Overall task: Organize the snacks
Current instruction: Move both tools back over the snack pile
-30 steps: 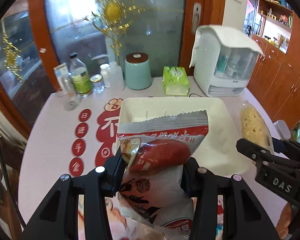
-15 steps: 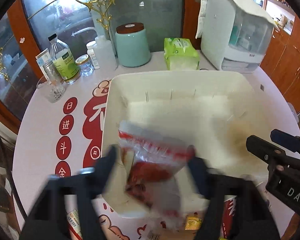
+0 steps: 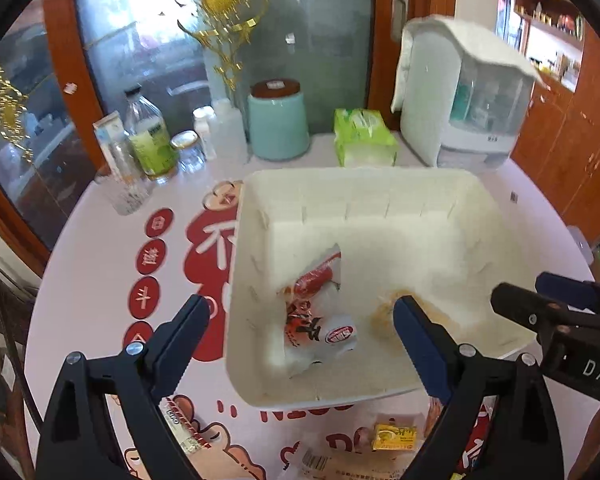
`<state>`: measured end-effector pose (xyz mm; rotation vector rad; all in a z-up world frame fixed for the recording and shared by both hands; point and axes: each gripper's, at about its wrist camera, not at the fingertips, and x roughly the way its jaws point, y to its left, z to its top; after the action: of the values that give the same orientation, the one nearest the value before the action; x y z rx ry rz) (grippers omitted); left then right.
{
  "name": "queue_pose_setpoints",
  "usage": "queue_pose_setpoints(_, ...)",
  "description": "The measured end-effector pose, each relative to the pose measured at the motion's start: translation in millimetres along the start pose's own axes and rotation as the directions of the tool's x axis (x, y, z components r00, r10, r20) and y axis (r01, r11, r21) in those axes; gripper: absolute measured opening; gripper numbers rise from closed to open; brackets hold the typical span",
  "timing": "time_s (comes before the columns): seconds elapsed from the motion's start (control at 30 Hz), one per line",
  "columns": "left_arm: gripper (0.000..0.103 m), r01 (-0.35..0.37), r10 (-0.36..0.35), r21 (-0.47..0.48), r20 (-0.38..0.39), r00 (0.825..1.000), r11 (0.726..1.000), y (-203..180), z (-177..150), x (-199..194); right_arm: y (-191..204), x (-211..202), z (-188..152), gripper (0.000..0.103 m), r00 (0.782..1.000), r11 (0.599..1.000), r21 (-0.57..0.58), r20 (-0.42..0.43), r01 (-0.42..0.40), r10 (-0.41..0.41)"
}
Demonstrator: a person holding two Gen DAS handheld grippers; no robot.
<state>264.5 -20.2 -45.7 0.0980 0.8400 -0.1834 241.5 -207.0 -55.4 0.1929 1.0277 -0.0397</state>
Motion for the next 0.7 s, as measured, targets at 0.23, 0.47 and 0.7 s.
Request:
queue_pose_setpoints(0.23, 0.093, -0.002, 0.001, -0.011, -0.039, 0.999, 1.0, 8, -12, -31, -7, -30, -17, 0.064, 0.999, 1.0, 0.0, 0.024, -0.026, 0.026)
queue_pose_setpoints(0.47, 0.093, -0.015, 0.012, -0.032, -0.088, 0.996, 0.999, 14, -44, -67, -13, -71, -50, 0.064, 0.997, 0.998, -0.04, 0.049, -0.057, 0.059)
queue_pose_setpoints(0.7, 0.093, -0.056, 0.055, -0.019, -0.062, 0.997, 0.998, 14, -84, -115, -17, -110, -92, 0.064, 0.992, 0.988, -0.116, 0.069, -0.099, 0.108)
